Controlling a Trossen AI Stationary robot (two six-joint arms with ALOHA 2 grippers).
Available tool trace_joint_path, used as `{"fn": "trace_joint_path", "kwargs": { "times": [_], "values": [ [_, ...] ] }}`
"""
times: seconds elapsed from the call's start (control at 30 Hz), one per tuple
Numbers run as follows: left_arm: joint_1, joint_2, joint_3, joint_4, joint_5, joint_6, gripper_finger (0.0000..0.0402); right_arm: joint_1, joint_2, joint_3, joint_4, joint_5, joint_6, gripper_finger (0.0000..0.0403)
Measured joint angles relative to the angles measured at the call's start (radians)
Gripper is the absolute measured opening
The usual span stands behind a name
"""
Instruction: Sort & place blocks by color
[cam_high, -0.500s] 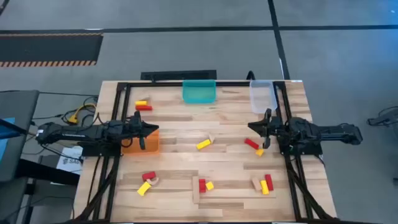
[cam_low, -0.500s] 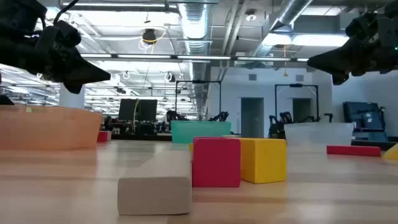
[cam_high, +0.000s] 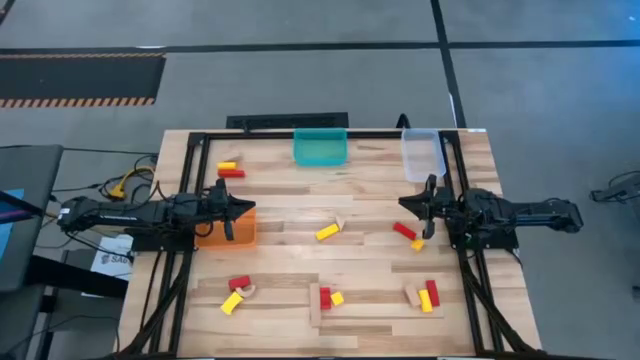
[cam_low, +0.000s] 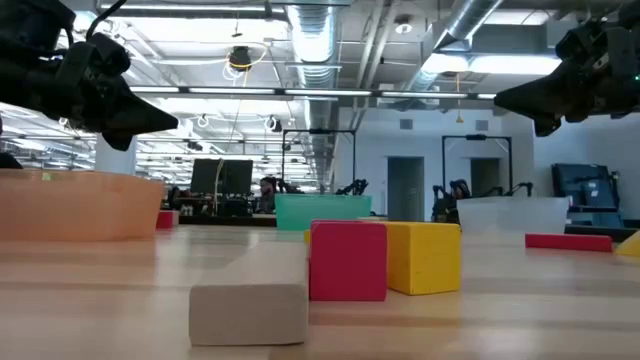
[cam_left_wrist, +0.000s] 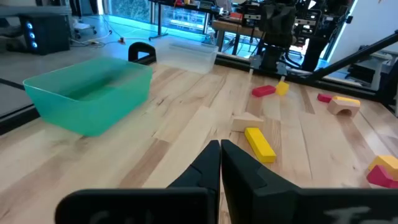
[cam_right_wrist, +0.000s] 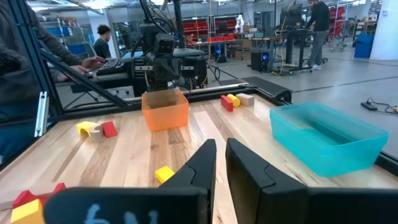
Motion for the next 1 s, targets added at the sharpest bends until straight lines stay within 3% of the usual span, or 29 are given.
{"fn": "trace_joint_path", "kwargs": {
  "times": [1.0],
  "values": [
    [0.000,0.000,0.000,0.000,0.000,0.000,0.0000,0.000,0.000,0.000,0.000,0.000,0.000,0.0061]
  ]
}}
